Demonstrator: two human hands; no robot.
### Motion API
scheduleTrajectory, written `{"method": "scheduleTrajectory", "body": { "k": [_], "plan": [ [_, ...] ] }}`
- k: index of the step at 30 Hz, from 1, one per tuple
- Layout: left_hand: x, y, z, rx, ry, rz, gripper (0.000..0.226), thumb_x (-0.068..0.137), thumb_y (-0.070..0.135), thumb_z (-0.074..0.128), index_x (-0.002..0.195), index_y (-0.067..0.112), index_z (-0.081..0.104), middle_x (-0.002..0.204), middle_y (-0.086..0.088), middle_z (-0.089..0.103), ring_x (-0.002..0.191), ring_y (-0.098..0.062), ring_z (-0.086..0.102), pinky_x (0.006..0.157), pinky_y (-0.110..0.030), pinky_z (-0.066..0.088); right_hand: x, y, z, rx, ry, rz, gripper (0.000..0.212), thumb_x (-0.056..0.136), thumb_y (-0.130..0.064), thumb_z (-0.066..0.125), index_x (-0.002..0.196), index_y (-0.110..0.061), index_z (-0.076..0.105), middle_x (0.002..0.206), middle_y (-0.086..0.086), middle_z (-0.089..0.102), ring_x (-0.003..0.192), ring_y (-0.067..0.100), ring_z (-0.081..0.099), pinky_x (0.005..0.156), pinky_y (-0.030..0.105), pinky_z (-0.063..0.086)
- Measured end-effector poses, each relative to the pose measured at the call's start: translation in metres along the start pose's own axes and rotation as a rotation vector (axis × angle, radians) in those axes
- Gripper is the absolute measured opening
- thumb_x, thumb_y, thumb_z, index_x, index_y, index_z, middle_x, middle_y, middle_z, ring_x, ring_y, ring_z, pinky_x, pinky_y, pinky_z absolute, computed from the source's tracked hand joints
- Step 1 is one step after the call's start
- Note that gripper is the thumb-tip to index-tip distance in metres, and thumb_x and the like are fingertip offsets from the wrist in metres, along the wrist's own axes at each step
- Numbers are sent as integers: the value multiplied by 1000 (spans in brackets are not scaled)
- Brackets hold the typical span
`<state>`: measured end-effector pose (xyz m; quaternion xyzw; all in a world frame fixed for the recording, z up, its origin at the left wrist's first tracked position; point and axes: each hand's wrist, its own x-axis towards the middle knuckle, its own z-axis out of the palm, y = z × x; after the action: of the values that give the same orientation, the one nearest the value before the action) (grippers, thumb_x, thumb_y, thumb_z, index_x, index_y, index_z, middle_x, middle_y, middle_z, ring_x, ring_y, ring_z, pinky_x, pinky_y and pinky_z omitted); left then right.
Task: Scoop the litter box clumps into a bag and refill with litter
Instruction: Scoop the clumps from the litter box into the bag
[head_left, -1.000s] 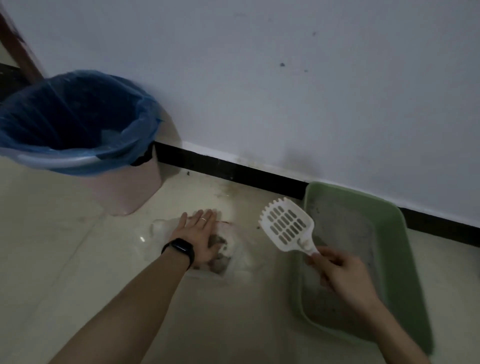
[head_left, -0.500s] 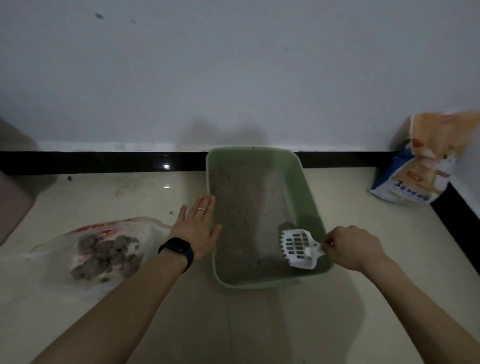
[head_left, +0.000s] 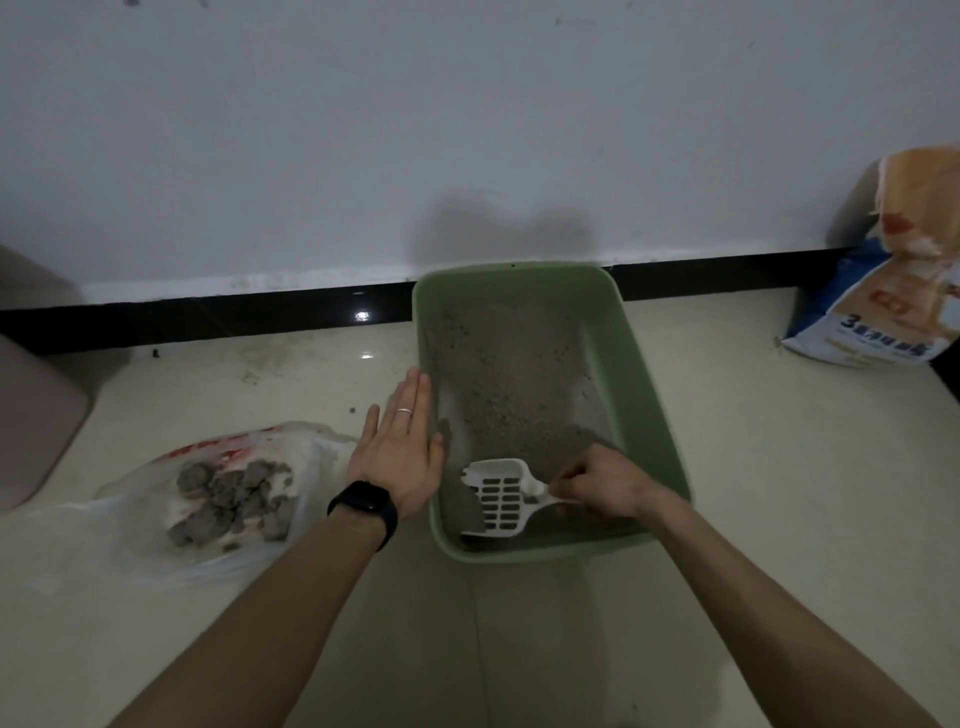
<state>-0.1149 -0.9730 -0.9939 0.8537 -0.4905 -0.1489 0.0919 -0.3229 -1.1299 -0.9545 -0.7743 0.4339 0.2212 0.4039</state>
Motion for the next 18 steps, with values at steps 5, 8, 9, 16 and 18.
{"method": "scheduleTrajectory", "body": {
  "k": [5,8,9,16,18],
  "plan": [
    [1,-2,1,5,-10,-5,67,102,39,20,152,18,-20,159,3,-23,149,-12,-9,119,-38,-4,2,2,16,318,96,21,22,91,-27,63,78,-18,79,65,1,71,46,11,52,48,20,42],
    [2,-1,0,4,-17,3,65,103,40,18,153,18,-18,159,4,-24,149,-12,-10,118,-38,-7,3,-3,17,524,186,29,20,92,-25,61,85,-19,78,67,-7,73,47,12,54,48,20,43],
    [2,-1,-1,8,-13,7,65,103,40,17,153,18,-18,157,4,-25,149,-12,-10,117,-38,-8,4,-4,17,614,224,34,19,92,-25,61,88,-18,78,70,-6,74,49,14,54,51,23,45],
    [2,-7,-1,51,-11,22,68,102,44,18,152,19,-21,158,3,-25,149,-13,-10,117,-38,-9,1,-12,17,871,432,50,13,93,-21,63,100,-23,73,76,-4,76,51,14,51,49,26,41],
    [1,-8,-1,65,-21,28,69,102,46,18,151,18,-22,157,3,-27,149,-14,-11,117,-38,-10,-1,-10,22,864,451,49,12,93,-21,63,99,-23,73,73,-7,75,50,14,51,46,23,40]
  ]
}}
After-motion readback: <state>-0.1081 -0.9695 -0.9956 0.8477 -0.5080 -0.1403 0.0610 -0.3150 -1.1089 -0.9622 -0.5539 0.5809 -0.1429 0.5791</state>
